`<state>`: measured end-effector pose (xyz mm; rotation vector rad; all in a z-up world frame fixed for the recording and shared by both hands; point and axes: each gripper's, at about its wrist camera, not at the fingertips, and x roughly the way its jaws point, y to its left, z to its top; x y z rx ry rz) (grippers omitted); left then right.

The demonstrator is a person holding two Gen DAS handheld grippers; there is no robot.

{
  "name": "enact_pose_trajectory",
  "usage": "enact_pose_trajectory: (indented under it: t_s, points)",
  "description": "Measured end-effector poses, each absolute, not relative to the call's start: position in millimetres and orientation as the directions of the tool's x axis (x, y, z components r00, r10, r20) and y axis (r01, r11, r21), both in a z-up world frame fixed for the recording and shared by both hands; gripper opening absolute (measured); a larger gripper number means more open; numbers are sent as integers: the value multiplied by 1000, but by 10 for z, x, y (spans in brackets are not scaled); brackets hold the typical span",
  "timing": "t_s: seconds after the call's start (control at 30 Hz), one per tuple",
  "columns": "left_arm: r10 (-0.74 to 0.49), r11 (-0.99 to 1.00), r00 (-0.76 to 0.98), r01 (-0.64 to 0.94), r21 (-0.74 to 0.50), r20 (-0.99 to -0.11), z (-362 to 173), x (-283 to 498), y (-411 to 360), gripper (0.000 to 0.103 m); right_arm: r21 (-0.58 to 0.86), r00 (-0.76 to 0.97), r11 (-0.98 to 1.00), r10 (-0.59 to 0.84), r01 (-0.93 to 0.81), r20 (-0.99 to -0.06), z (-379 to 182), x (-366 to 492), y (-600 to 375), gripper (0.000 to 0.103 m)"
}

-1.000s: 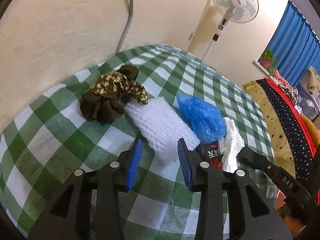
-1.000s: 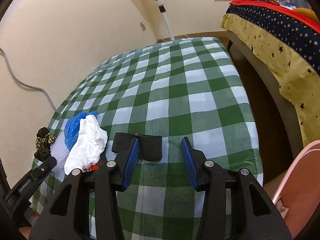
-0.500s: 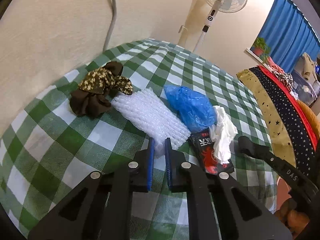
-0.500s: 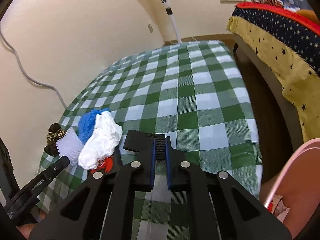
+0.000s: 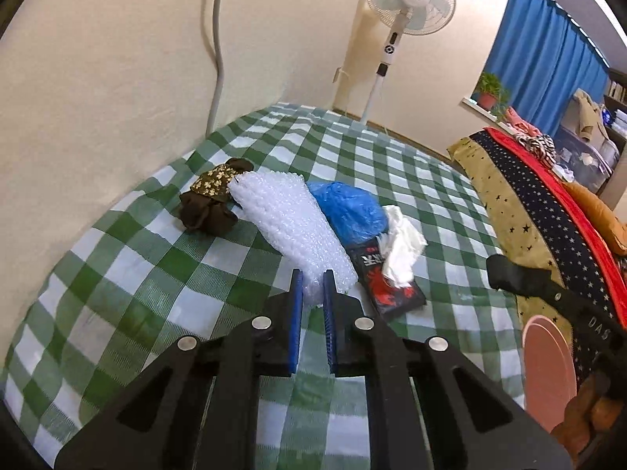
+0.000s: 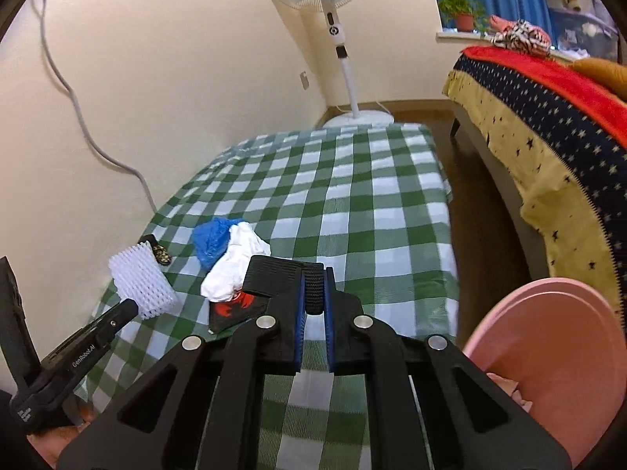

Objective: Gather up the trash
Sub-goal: 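Grasp the white foam net with the left tool while the right tool grasps the black sponge, then carry the foam net and black sponge over the pink bin and release both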

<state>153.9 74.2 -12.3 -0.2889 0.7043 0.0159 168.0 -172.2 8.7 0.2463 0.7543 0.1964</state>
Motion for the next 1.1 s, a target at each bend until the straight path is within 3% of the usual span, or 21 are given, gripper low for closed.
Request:
enact_pose_trajectory:
  t_s: [0.6, 1.1]
  points:
    - [-146, 976, 814, 25, -218, -562, 329, 971, 341, 10, 258, 785, 965, 187, -35, -591, 821, 828, -2134, 9]
    - [-200, 974, 827, 107, -202, -525, 467, 716, 124, 10, 238, 807, 971, 118, 29, -578, 882, 483, -2435, 9]
